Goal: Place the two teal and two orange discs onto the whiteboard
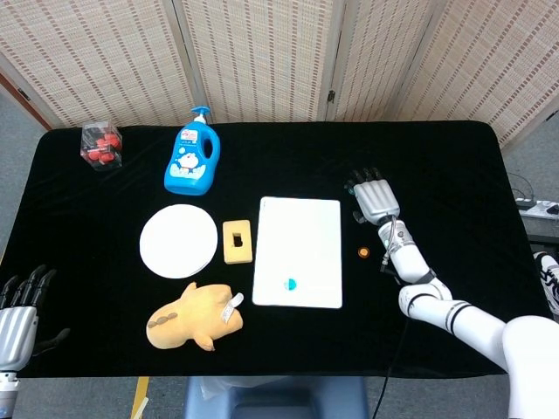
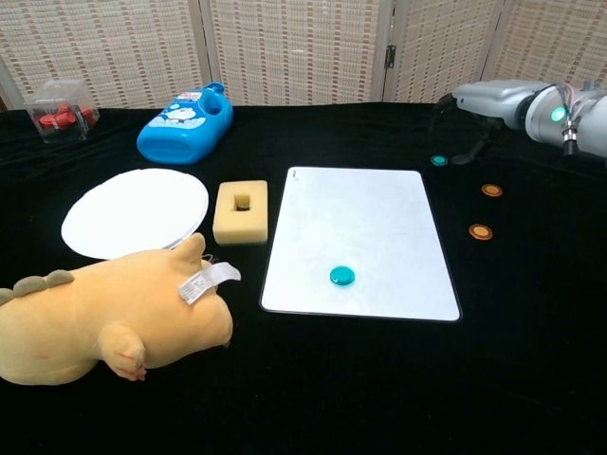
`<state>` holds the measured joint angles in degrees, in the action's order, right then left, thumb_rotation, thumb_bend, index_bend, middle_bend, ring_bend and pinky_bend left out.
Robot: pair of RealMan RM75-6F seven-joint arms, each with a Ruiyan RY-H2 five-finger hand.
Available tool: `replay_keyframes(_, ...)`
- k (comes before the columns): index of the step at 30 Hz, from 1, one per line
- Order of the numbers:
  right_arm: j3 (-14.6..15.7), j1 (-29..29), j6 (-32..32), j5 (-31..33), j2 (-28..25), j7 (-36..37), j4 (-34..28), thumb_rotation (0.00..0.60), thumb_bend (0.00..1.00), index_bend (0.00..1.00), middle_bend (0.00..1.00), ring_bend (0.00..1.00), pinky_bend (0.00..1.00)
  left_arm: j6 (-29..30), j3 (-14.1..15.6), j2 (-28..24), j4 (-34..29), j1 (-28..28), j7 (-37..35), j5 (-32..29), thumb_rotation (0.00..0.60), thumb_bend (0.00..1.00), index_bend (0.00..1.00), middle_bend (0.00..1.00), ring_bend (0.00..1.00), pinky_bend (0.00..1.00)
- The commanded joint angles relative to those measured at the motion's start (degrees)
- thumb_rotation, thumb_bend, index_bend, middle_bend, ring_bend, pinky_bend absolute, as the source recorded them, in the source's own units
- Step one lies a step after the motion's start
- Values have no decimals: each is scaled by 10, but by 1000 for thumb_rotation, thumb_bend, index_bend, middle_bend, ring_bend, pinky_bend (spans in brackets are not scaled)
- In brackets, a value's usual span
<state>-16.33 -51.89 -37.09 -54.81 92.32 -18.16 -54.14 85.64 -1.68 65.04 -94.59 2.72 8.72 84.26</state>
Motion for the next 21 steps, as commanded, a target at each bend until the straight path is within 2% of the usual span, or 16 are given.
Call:
replay_keyframes(1, -2, -30, 40, 29, 33, -11, 68, 600, 389, 299, 128, 32, 0, -2, 0, -1, -3, 0, 3, -3, 600, 198, 36, 64, 163, 0)
replay_keyframes(10, -1, -77, 110, 57, 98, -18, 208, 600, 389, 311, 132, 34, 0, -11, 0, -4, -8, 0, 9, -19, 600, 198, 36, 64, 165, 0)
replay_keyframes(16, -4, -97, 143, 63, 125, -15, 269, 600, 390, 311, 135, 33, 0, -15, 0, -5, -11, 0, 11, -23, 600, 198, 36, 64, 165, 0)
replay_keyframes(18, -4, -101, 152, 63, 131, -13, 282, 600, 417, 310, 135, 33, 0, -16, 0, -5, -11, 0, 11, -24, 600, 199, 36, 64, 165, 0)
replay_keyframes(21, -5, -106, 163, 63, 137, -12, 296, 600, 532, 311, 135, 32, 0, -17, 1, -5, -11, 1, 11, -25, 600, 198, 36, 64, 165, 0)
